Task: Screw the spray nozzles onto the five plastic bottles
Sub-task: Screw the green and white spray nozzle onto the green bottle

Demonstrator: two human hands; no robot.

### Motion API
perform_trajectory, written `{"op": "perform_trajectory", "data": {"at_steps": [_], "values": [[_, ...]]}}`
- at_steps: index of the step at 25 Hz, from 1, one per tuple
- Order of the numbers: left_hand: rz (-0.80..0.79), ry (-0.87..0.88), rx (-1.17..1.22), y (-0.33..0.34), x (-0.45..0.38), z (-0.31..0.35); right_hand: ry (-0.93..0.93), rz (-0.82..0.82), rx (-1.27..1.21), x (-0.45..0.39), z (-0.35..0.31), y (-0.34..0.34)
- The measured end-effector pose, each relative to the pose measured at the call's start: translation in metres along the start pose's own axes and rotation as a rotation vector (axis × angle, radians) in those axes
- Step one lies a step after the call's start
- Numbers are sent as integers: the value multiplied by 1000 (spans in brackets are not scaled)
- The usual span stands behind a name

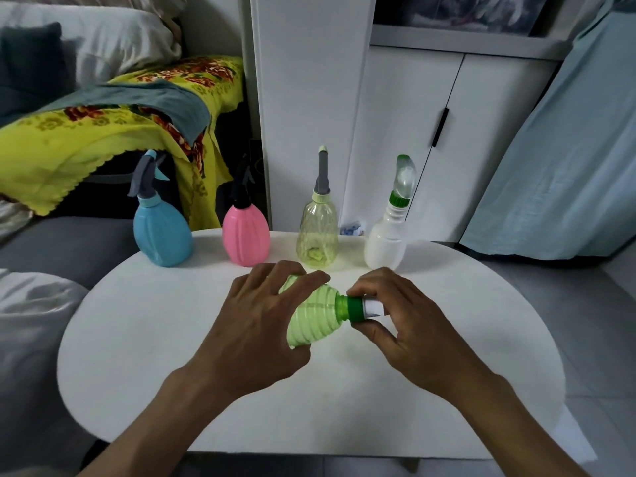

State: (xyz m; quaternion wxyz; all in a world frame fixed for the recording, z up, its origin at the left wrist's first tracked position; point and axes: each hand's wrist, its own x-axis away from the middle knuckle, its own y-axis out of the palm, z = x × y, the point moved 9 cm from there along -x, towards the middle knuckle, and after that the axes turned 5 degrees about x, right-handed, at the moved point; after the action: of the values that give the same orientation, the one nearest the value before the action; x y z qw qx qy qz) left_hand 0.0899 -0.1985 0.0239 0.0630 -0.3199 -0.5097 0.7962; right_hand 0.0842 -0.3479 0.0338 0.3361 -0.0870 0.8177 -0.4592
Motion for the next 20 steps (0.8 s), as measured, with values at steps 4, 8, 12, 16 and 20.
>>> {"op": "perform_trajectory", "data": {"at_steps": [4,8,12,16,20], "values": [[15,2,-47,-5,1,3,62,-14,-147,2,1,2],[55,13,-113,-10,1,7,196,-39,-308,3,10,7],[72,8,-172,-9,2,8,191,-10,-379,0,6,8],[84,-2,-192,-6,1,11,235,26,-399,0,12,4],[99,28,-217,-4,0,17,281,2,-420,2,17,6]]}}
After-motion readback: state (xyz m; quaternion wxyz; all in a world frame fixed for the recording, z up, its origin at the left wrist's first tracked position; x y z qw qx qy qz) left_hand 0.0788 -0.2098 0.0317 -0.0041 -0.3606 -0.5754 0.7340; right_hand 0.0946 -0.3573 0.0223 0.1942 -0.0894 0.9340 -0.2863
